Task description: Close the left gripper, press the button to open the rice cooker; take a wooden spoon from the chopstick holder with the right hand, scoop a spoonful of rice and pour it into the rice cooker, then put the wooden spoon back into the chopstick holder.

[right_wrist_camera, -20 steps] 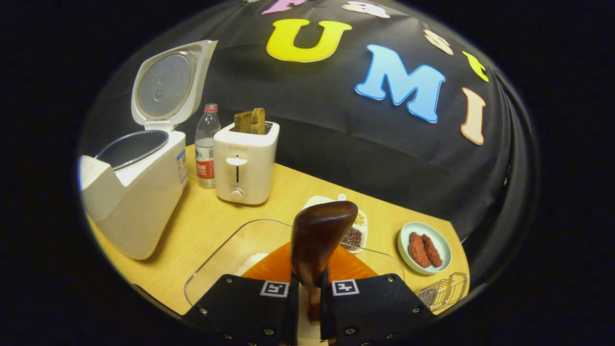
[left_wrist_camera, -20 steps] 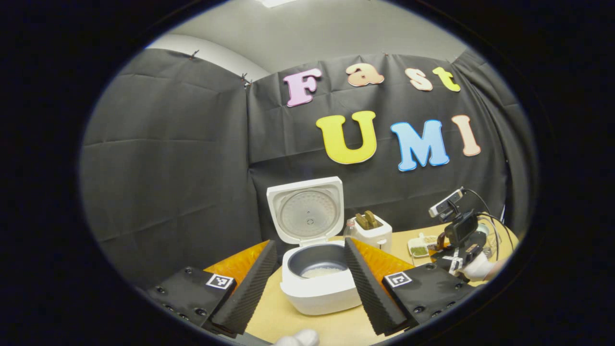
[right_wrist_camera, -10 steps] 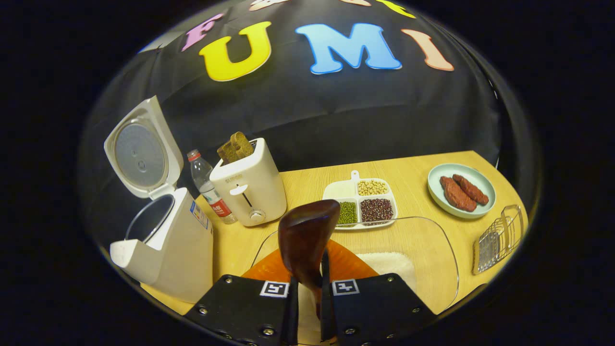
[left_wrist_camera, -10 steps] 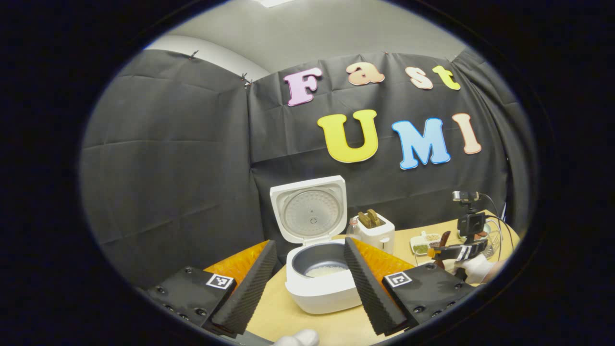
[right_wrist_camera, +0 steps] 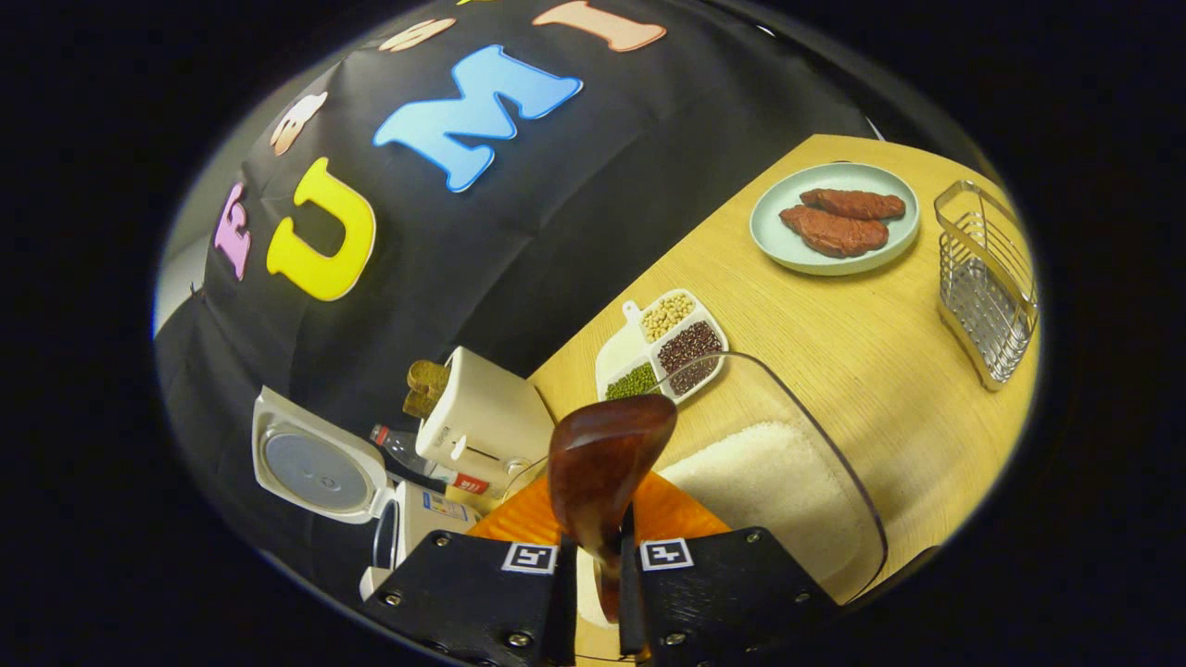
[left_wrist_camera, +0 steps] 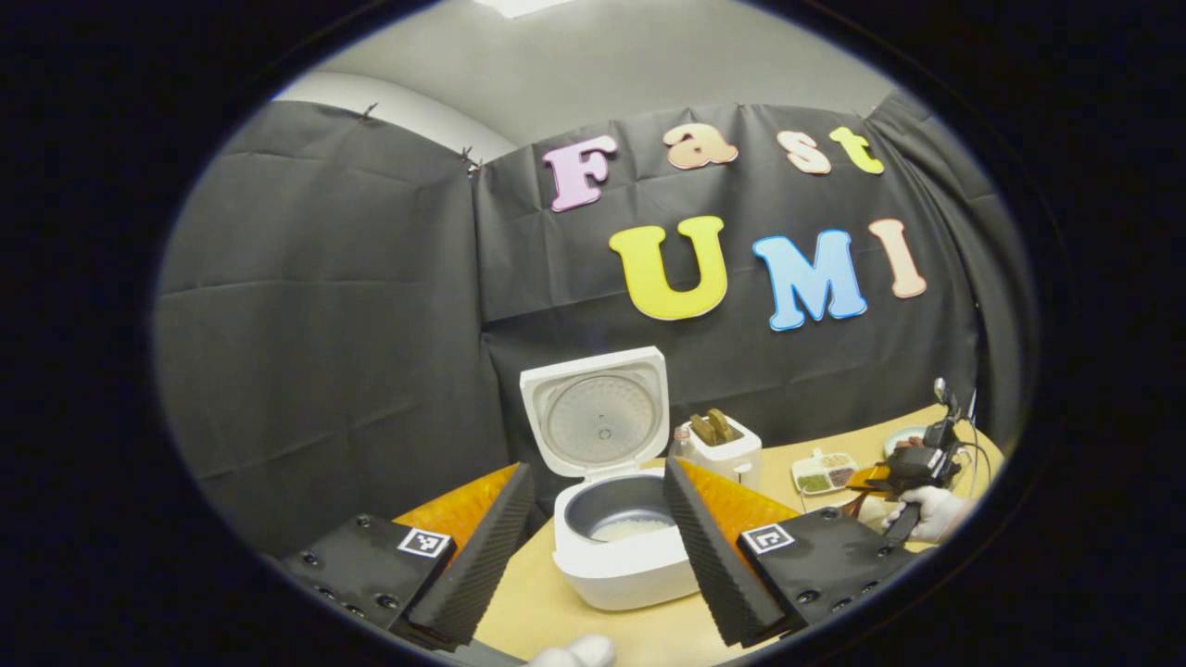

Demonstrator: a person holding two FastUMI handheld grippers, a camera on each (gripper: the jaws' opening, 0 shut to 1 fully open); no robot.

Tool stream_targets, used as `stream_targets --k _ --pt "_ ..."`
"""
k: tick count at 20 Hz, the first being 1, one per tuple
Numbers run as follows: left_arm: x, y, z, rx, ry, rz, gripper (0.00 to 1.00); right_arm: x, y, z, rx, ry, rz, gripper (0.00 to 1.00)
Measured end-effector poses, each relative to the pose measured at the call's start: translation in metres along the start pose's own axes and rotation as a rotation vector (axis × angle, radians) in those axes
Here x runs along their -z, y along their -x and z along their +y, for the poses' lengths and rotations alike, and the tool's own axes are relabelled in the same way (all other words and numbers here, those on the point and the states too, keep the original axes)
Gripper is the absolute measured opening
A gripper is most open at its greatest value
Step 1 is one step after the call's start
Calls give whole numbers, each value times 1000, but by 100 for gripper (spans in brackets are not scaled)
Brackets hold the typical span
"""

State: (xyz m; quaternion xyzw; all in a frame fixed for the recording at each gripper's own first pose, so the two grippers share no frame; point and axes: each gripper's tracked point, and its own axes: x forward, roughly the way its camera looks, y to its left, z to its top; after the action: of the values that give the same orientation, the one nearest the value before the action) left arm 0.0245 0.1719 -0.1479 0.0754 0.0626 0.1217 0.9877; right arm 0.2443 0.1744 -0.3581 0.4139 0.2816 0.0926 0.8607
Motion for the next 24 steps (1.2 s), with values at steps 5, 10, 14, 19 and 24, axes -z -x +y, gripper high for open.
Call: stream_targets --k 5,10,14,19,24 --pt "-5 3 -2 9 11 -6 100 -25 13 4 -52 -105 -57 18" --pt "-8 0 0 9 29 0 100 -46 20 11 -87 -170 -105 18" --pt "-12 4 1 12 21 -5 100 -56 27 16 -110 -230 -121 18" --pt "-12 5 5 15 18 -17 100 -61 37 41 -131 -274 -126 18" --pt "0 6 20 -8 56 5 100 -59 43 100 -185 -278 -108 18"
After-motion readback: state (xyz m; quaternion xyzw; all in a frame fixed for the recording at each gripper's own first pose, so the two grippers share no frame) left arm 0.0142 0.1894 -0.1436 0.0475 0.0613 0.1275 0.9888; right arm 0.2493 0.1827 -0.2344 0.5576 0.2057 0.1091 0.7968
